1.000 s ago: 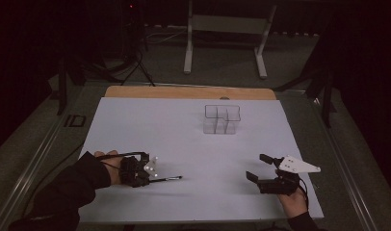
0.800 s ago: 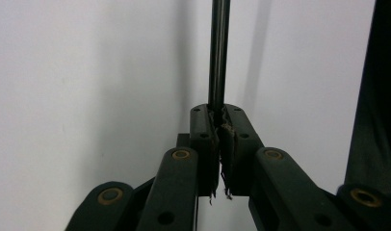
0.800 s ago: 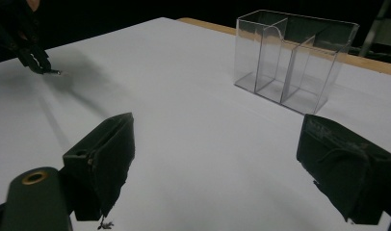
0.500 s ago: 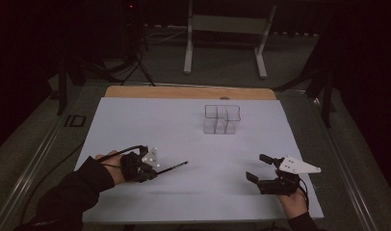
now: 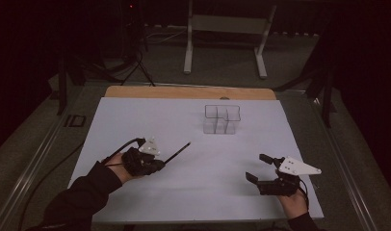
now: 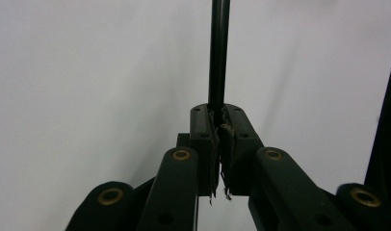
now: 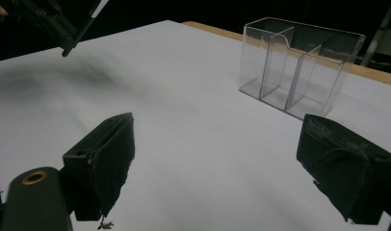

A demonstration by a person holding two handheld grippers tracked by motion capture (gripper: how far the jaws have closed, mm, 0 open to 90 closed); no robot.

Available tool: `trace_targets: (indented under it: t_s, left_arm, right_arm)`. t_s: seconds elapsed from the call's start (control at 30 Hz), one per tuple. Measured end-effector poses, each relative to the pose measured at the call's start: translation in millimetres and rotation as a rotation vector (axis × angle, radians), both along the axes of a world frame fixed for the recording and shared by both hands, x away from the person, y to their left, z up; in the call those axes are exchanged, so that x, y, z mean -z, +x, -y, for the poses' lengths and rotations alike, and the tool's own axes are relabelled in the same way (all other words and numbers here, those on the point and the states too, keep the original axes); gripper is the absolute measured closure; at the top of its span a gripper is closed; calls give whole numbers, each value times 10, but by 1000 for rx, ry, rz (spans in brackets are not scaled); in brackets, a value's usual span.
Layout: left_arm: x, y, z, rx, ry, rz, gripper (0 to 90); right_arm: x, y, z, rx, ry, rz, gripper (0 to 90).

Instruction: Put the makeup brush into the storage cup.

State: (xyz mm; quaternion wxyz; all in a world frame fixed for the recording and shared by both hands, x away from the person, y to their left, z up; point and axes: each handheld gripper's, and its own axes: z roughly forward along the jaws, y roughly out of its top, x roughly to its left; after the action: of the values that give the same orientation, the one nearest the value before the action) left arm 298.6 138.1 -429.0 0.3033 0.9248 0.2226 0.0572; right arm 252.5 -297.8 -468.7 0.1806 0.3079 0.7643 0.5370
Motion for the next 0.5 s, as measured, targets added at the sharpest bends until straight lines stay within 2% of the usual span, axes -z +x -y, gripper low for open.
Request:
trace_targets:
  t_s: [0.13,0.2,0.23,0.27,0.33,0.5]
  left_arm:
    - [26,-2,50,-43,-50,0,859]
    - [36,11,64,-71,-82,-24,858]
    - [39,7,70,-85,-96,-13,858]
    - [40,8,76,-102,-113,-23,858]
    - [41,4,84,-119,-166,-37,858]
    - [69,-13,108,-144,-245,-61,859]
  right_arm:
    - [-3,2,13,-1,23,-7,133]
    - [-3,4,20,3,28,-14,133]
    - [-4,4,24,5,28,-14,133]
    - [-5,5,26,1,33,-16,133]
    - [-8,10,19,-2,26,-18,132]
    - [-19,0,-8,-11,21,-10,131]
